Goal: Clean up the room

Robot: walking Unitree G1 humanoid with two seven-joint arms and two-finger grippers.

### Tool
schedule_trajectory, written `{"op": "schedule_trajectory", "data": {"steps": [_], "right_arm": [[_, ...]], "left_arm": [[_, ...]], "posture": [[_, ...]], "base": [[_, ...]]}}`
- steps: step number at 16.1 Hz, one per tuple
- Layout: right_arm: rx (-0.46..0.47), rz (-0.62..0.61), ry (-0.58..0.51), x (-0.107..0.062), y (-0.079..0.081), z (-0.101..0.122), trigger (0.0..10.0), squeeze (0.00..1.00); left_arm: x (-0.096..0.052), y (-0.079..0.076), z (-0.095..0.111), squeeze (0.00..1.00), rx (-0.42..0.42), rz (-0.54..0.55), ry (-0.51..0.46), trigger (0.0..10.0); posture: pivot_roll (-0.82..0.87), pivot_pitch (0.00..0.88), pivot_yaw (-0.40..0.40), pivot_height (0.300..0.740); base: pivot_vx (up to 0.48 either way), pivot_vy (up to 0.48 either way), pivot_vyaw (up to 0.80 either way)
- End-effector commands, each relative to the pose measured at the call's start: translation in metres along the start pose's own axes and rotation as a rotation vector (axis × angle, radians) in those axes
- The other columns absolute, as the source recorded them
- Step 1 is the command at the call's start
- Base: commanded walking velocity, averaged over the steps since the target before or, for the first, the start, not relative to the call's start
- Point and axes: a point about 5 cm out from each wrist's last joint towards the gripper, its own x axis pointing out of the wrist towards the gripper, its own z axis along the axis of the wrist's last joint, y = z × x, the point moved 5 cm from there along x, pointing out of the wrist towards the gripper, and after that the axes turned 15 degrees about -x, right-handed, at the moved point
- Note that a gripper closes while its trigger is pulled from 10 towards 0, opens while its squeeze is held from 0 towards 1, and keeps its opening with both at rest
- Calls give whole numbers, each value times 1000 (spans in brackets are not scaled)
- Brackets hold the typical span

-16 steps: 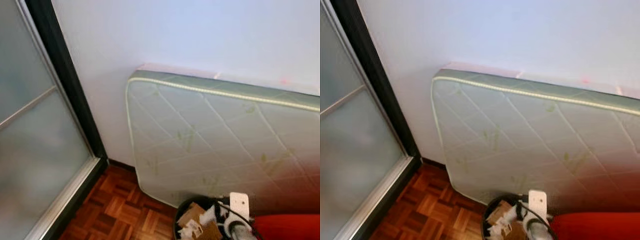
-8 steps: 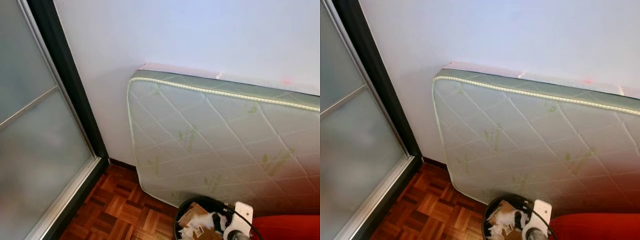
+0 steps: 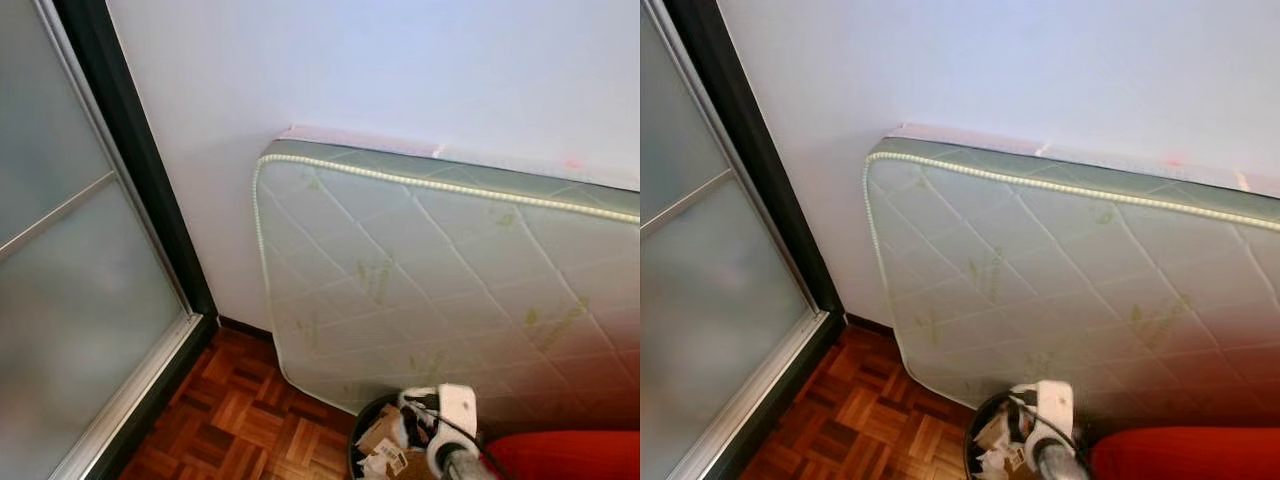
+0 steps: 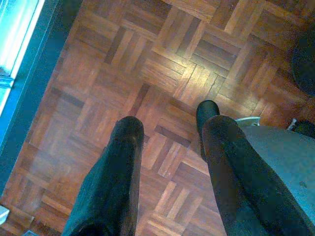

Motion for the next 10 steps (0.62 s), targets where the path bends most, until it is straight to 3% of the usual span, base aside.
{"op": "schedule_trajectory", "data": {"steps": [1, 3, 4, 6, 8, 9, 10], "right_arm": [[37, -41, 77, -1, -11, -13, 10000, 0], [-192, -44, 77, -2, -13, -16, 10000, 0], [-225, -39, 49, -2, -13, -12, 10000, 0], [-143, -104, -114, -1, -20, 21, 10000, 0], [-88, -105, -193, 0, -22, 40, 10000, 0], [-108, -75, -147, 2, -17, 33, 10000, 0], [-283, -31, 80, 0, -10, -10, 10000, 0]], "left_arm": [[-3, 7, -11, 0, 0, 17, 30, 10000], [-3, 7, -11, 0, 1, 17, 31, 10000], [-3, 7, -11, 0, 1, 17, 31, 10000], [-3, 7, -11, 0, 1, 18, 30, 10000], [-3, 7, -11, 0, 3, 17, 30, 10000], [-3, 7, -10, 0, 3, 17, 29, 10000], [-3, 7, -10, 0, 2, 18, 29, 10000]], "posture": [[38, 137, 0, 740], [39, 137, 0, 740], [40, 139, -1, 740], [40, 142, -2, 740], [38, 141, 0, 740], [39, 141, 0, 740], [39, 141, 0, 740]], "base": [[0, 0, 0], [0, 0, 0], [0, 0, 0], [0, 0, 0], [0, 0, 0], [0, 0, 0], [0, 0, 0]]}}
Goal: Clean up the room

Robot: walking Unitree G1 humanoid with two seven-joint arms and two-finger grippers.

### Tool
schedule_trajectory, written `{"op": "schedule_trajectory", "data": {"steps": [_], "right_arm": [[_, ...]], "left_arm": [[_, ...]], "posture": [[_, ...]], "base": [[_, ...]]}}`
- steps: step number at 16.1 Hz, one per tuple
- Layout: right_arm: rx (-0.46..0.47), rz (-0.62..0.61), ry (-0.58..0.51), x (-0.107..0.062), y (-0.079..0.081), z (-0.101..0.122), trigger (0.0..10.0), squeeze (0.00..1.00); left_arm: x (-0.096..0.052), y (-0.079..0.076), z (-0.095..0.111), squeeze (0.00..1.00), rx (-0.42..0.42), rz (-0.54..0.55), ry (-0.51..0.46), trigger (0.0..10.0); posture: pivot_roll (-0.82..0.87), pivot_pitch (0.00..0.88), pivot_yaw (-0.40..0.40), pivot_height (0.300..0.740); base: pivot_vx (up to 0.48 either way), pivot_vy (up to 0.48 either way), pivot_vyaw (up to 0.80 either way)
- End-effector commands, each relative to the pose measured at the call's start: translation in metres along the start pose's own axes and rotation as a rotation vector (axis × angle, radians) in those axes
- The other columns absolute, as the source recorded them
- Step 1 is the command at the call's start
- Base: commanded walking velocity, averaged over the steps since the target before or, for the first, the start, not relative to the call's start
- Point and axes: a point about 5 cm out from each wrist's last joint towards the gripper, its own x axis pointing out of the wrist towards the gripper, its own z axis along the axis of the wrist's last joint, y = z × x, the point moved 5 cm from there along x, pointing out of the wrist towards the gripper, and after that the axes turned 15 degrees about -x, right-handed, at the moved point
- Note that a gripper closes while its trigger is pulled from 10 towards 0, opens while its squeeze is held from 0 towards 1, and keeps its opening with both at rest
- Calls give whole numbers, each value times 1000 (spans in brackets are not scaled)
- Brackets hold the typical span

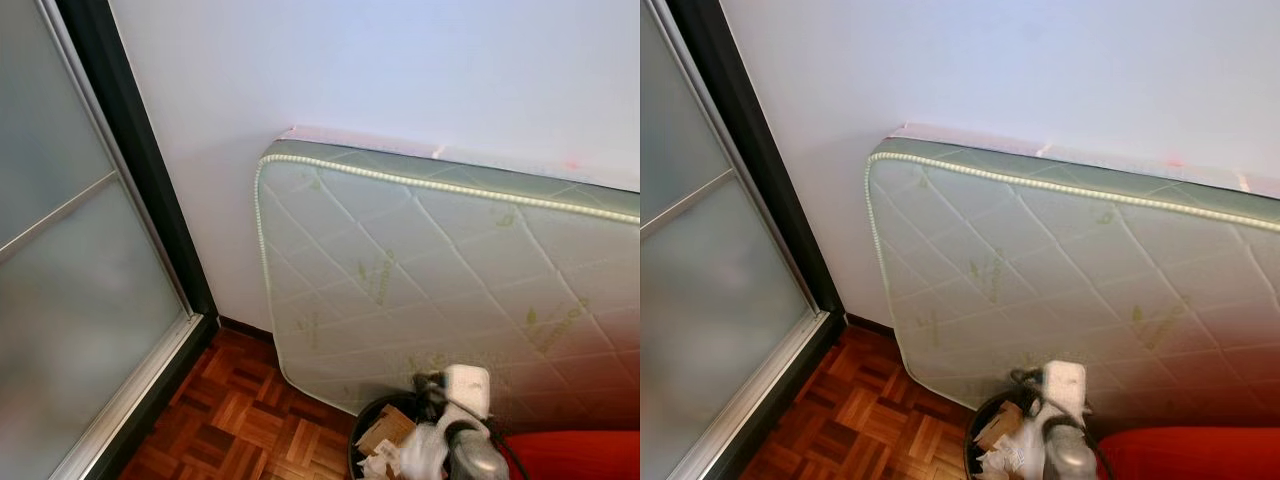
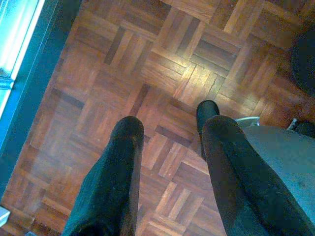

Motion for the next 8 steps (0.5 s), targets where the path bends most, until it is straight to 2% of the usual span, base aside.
{"op": "schedule_trajectory", "data": {"steps": [1, 2, 3, 5, 8], "right_arm": [[-84, 45, 169, -10, 12, -44, 10000, 0], [-14, 23, 166, -12, 10, -50, 10000, 0], [-4, 13, 150, -12, 9, -48, 10000, 0], [67, -2, 9, -8, 7, -21, 10000, 0], [90, 41, -15, -6, 12, -12, 10000, 0]], "left_arm": [[-3, 7, -11, 0, -3, 19, 30, 10000], [-3, 7, -11, 0, -5, 19, 30, 10000], [-3, 7, -11, 0, -4, 20, 29, 10000], [-3, 8, -11, 0, -1, 21, 30, 10000], [-3, 8, -10, 0, 0, 18, 30, 10000]], "posture": [[41, 141, -2, 740], [49, 143, -1, 740], [44, 143, 0, 740], [39, 143, 4, 740], [38, 142, 3, 740]], "base": [[0, 0, 0], [0, 0, 0], [0, 0, 0], [0, 0, 0], [0, 0, 0]]}}
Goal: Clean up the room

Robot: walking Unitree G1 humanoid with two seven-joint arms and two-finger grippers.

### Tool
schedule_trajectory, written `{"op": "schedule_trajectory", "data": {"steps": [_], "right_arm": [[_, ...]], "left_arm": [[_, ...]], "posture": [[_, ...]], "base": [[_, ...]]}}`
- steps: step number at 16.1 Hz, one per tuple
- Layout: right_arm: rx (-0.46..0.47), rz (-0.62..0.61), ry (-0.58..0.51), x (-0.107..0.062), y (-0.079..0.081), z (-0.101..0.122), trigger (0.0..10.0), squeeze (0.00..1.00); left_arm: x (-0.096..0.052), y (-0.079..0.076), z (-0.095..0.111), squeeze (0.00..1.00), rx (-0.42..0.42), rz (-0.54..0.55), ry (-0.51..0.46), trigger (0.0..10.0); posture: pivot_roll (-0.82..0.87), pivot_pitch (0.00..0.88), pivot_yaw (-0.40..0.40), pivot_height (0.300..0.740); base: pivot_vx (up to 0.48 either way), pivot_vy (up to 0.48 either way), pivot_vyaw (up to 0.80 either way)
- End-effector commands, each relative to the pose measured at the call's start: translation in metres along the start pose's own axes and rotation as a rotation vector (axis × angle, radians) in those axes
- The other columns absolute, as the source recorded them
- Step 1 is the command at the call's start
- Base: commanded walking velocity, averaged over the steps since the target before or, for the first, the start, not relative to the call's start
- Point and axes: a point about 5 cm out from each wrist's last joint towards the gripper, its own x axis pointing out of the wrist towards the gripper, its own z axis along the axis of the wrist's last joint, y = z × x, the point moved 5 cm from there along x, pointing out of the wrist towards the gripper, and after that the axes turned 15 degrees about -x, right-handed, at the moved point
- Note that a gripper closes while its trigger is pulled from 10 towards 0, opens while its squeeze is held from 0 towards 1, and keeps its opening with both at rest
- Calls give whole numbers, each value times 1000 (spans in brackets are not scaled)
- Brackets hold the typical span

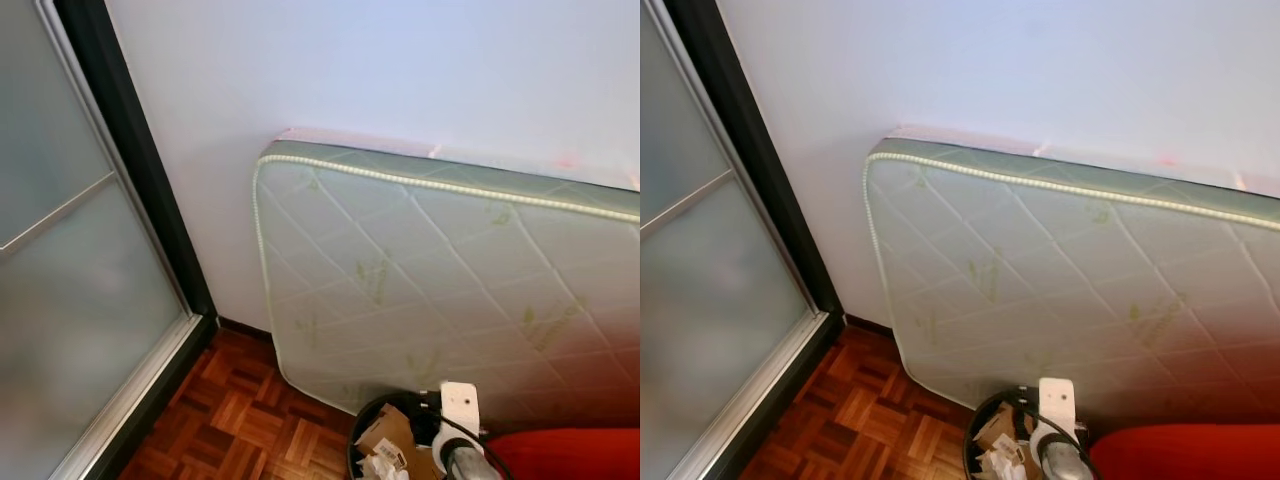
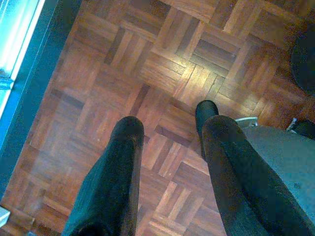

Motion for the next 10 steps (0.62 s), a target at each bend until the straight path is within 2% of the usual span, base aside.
{"op": "schedule_trajectory", "data": {"steps": [1, 4, 7, 8, 10], "right_arm": [[9, 22, 28, -2, 5, -8, 10000, 0], [47, 26, 47, -7, 3, -24, 10000, 0], [32, -6, 171, -22, -6, -67, 10000, 0], [38, -12, 190, -25, -8, -73, 10000, 0], [59, -47, 293, -38, -15, -103, 10000, 0]], "left_arm": [[-3, 7, -10, 0, -1, 17, 29, 10000], [-3, 6, -10, 0, -13, 16, 29, 10000], [-3, 6, -11, 0, -15, 18, 36, 10000], [-3, 6, -12, 0, -13, 17, 38, 10000], [-3, 6, -12, 0, -13, 18, 42, 10000]], "posture": [[39, 140, 1, 740], [47, 140, -2, 740], [41, 140, -1, 740], [41, 140, -1, 740], [41, 139, 0, 740]], "base": [[0, 0, 0], [0, 0, 0], [0, 0, 0], [0, 0, 0], [0, 0, 0]]}}
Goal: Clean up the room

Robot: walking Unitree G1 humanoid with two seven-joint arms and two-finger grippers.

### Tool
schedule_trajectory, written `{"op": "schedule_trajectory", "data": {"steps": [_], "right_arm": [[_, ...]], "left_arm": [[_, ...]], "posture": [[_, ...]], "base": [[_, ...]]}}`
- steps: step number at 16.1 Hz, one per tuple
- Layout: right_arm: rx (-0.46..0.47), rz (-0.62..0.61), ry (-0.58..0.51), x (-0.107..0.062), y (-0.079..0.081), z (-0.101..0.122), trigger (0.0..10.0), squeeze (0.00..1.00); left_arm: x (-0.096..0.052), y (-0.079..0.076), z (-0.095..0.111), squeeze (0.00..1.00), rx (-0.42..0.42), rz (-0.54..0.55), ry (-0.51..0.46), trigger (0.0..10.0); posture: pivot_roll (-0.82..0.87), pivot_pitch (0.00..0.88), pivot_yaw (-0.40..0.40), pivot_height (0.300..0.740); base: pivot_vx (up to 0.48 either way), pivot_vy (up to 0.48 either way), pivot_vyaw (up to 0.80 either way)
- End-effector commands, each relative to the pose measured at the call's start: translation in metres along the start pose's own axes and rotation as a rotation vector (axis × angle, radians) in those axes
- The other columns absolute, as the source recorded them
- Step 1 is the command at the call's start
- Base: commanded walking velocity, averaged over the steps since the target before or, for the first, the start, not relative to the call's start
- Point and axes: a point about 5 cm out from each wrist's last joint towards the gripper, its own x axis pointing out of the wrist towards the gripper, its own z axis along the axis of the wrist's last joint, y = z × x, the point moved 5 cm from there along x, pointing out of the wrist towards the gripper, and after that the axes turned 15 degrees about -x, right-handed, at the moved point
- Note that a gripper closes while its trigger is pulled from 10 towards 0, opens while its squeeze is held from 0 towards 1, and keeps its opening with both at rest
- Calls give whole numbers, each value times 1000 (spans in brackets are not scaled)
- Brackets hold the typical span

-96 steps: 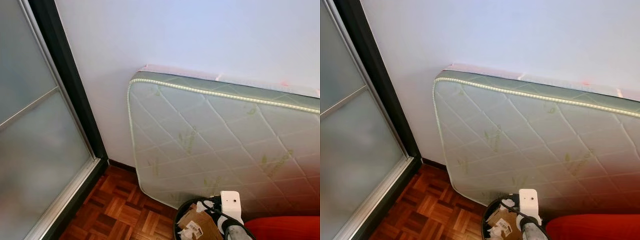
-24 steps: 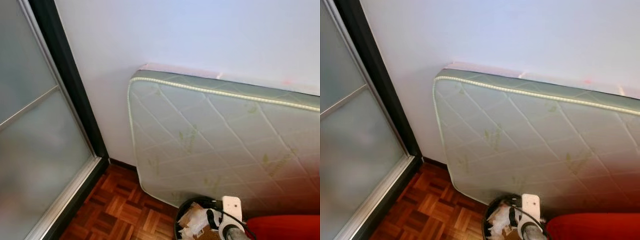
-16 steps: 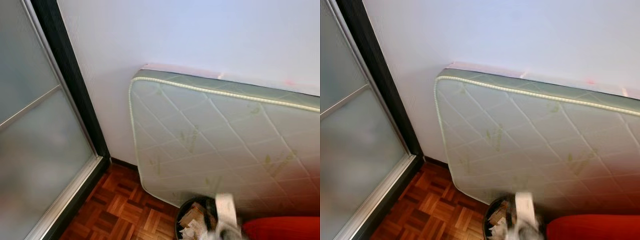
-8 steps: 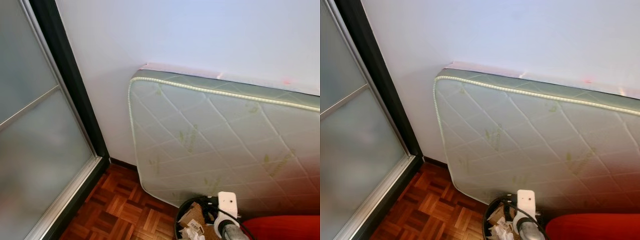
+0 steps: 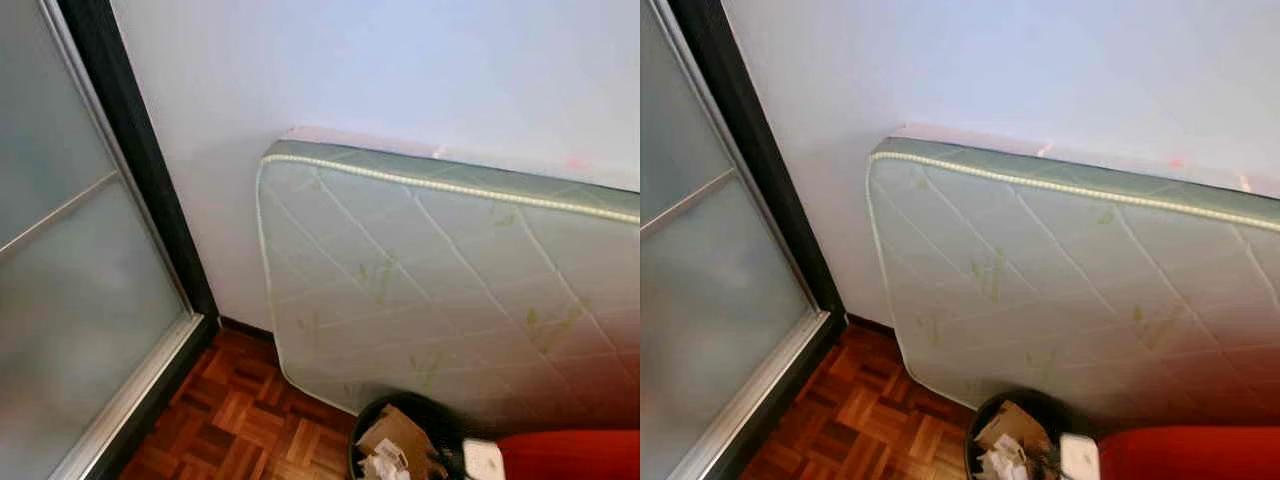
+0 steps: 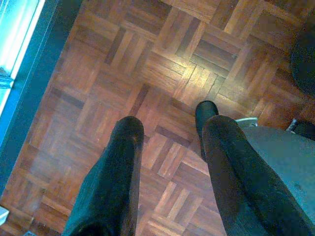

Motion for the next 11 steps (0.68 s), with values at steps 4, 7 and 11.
{"op": "schedule_trajectory", "data": {"steps": [4, 7, 11], "right_arm": [[64, -40, 123, -9, -9, -40, 10000, 0], [82, -29, 129, -11, -5, -44, 10000, 0], [65, 10, 113, -10, 1, -40, 10000, 0]], "left_arm": [[-3, 8, -12, 0, -3, 21, 44, 10000], [-3, 10, -12, 0, 8, 19, 48, 10000], [-3, 8, -13, 0, 14, 10, 54, 10000]], "posture": [[48, 124, 14, 740], [37, 109, 24, 740], [21, 86, 19, 740]], "base": [[0, 0, 0], [0, 0, 0], [0, 0, 0]]}}
